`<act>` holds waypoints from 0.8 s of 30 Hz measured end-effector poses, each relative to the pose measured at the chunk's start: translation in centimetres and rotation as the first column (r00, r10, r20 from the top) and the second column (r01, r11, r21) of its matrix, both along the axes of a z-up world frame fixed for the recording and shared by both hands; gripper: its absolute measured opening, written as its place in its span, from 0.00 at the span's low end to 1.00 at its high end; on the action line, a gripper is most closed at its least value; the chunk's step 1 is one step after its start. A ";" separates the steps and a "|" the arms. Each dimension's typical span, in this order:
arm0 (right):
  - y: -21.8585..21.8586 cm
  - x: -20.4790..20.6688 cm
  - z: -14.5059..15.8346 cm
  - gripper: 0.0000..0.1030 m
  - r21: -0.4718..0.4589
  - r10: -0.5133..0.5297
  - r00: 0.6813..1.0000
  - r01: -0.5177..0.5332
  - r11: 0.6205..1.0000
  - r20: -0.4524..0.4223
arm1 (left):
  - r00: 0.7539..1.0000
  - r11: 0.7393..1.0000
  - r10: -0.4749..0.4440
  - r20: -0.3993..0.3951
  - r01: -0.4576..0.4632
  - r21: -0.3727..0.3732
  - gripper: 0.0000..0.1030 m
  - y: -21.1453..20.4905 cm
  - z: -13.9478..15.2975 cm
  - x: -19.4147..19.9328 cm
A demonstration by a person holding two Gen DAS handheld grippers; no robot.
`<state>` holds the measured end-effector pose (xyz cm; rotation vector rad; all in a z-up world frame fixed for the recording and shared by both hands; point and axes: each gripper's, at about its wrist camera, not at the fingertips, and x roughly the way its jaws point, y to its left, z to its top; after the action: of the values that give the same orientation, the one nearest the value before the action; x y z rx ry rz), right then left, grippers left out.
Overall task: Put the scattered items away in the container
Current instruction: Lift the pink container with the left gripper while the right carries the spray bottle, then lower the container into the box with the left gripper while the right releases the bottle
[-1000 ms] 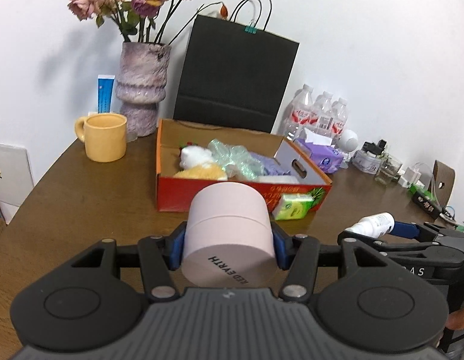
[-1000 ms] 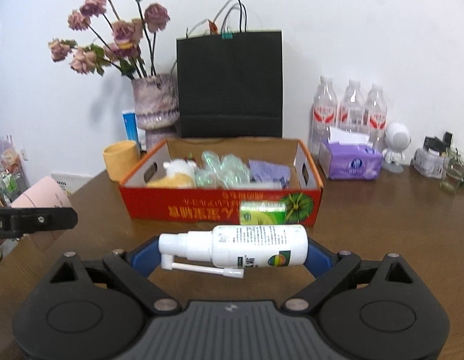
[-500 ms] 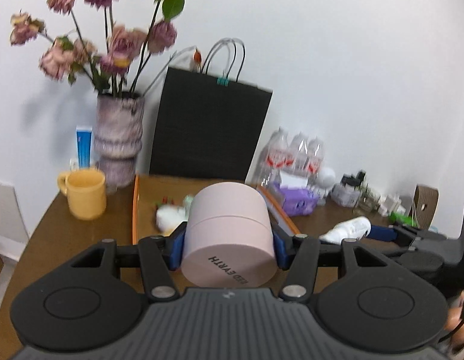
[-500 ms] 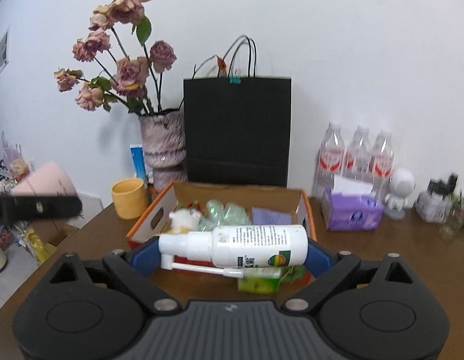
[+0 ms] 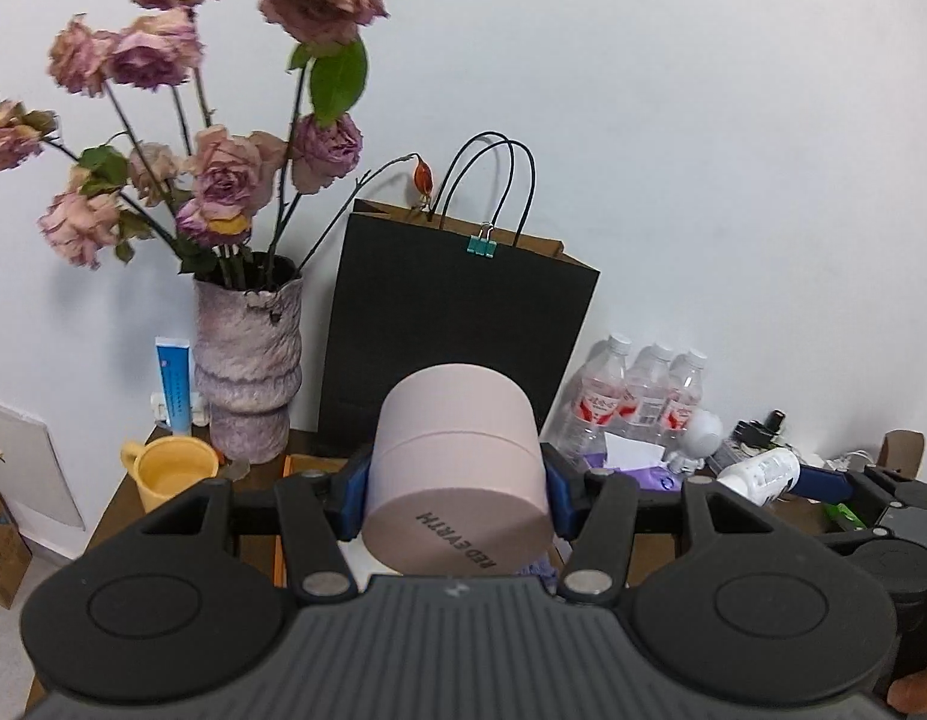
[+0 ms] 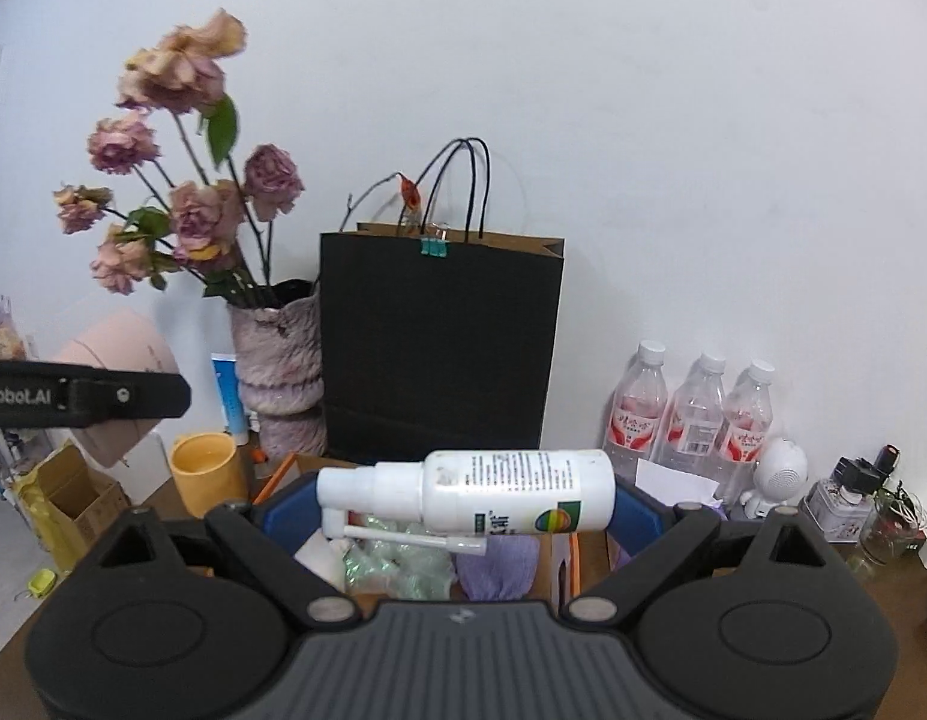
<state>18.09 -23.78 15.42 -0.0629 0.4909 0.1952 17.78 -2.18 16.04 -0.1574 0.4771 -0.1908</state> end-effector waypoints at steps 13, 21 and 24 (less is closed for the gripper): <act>3.0 8.8 -8.9 0.94 -0.035 0.024 0.990 -0.030 0.999 -0.142 | 0.989 0.997 0.069 -0.129 -0.065 0.041 0.54 -1.2 -8.0 8.8; 5.6 12.0 -14.6 0.94 -0.107 0.024 0.974 -0.049 0.993 -0.224 | 0.958 0.994 0.094 -0.271 -0.076 0.075 0.55 -1.7 -14.9 13.4; 6.6 12.3 -16.0 0.94 -0.159 0.025 0.970 -0.065 0.985 -0.240 | 0.943 0.990 0.128 -0.307 -0.102 0.100 0.55 -1.8 -16.8 14.1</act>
<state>30.36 -17.14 -0.55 -0.2158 0.7446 0.2074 31.89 -4.01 -0.80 -0.1343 0.7892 -0.0297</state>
